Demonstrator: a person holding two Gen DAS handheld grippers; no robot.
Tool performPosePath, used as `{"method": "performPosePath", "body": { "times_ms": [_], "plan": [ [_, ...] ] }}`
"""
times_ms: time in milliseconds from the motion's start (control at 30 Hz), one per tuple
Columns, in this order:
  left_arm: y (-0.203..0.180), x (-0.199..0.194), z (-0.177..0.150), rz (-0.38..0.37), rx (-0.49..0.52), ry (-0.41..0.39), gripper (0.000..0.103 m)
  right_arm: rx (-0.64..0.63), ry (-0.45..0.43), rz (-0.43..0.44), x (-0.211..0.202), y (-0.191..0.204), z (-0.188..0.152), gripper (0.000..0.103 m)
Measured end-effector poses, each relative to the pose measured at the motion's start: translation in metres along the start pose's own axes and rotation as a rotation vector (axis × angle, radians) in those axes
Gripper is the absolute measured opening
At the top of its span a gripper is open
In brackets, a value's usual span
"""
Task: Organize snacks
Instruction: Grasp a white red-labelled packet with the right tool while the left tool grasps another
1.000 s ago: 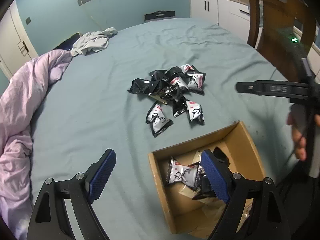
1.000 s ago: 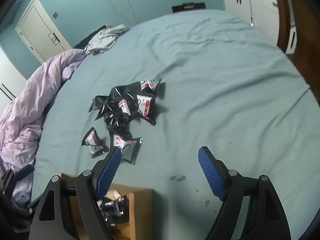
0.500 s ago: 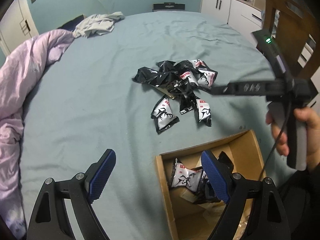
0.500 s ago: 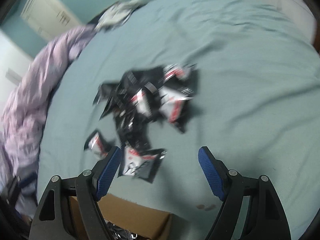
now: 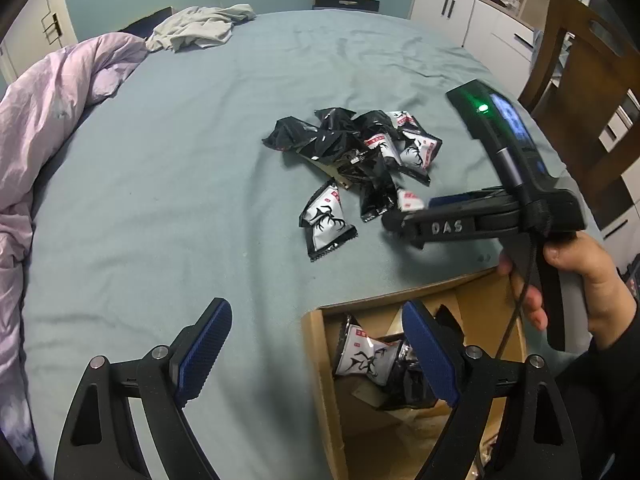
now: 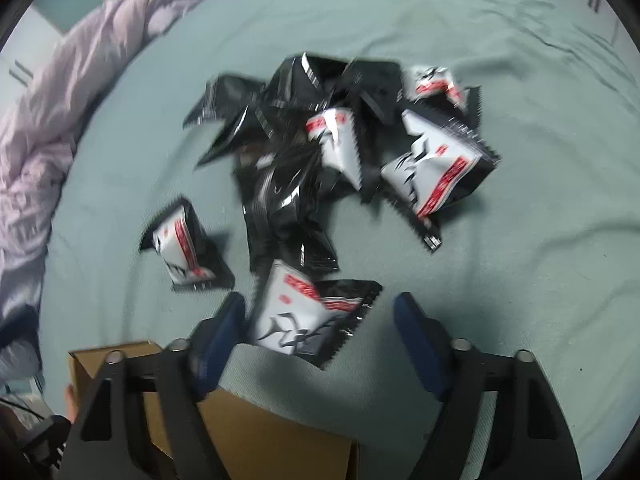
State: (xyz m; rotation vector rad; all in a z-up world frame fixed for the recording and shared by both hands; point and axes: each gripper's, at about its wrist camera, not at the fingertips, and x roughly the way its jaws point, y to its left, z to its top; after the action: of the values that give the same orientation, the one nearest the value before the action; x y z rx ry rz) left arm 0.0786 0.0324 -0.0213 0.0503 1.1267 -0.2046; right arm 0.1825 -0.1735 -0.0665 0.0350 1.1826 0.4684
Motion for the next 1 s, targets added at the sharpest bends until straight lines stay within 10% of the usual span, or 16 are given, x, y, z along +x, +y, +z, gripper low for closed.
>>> {"method": "performPosePath", "body": {
  "times_ms": [200, 467, 1000],
  "plan": [
    [0.001, 0.004, -0.003, -0.008, -0.016, 0.012, 0.088, -0.025, -0.021, -0.029, -0.003, 0.004, -0.003, 0.031],
    [0.001, 0.003, -0.003, -0.027, -0.033, 0.018, 0.088, 0.101, -0.257, 0.063, -0.088, -0.004, -0.038, 0.031],
    [-0.001, 0.071, 0.07, -0.016, -0.105, 0.124, 0.089, 0.2, -0.599, 0.091, -0.197, 0.001, -0.229, 0.031]
  ]
}}
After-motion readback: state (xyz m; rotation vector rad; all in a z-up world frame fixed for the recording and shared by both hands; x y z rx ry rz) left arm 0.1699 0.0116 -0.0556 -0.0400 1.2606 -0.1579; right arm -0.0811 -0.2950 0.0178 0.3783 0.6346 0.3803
